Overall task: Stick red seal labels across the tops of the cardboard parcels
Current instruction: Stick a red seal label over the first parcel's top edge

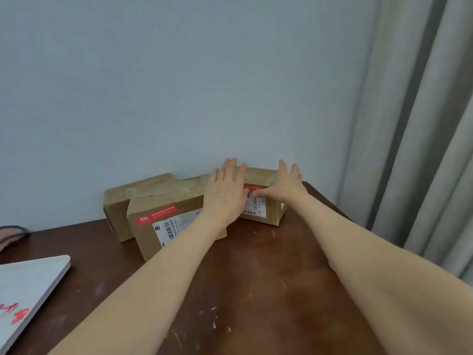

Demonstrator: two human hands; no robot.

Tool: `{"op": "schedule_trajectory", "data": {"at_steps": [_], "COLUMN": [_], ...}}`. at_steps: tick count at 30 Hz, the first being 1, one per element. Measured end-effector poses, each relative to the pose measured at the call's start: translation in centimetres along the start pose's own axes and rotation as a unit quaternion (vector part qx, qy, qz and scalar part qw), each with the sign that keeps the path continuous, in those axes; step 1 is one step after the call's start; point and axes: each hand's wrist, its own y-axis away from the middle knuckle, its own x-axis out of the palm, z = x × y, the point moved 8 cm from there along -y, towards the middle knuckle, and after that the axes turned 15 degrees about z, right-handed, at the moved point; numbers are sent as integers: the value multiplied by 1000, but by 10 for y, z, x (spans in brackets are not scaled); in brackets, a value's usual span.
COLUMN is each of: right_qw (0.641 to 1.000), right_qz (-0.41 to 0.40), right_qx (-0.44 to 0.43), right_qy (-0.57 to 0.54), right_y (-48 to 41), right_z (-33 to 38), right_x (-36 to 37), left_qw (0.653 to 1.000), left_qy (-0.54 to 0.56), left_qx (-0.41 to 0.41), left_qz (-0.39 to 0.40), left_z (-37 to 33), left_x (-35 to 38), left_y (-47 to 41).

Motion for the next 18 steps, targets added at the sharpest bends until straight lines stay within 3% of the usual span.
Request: {"op": "schedule_trajectory", "data": {"at_steps": [7, 14, 18], "right_qw": [999, 1000, 998], "right_qz": [31, -2, -61], "right_qx": [-17, -10, 23], "right_qy": [-7, 5, -4], "right_y": [-27, -14, 13], "right_z": [1, 0, -5], "right_x": [12, 9, -5], "left_qw": [1000, 1000, 999], "left_qy": [17, 22, 35], "left_qx": [-5, -6, -19], "left_qz": [-13, -8, -10], "left_z": [7, 13, 17], "left_x": [11, 14, 3], "left_y": [-12, -6, 3]}}
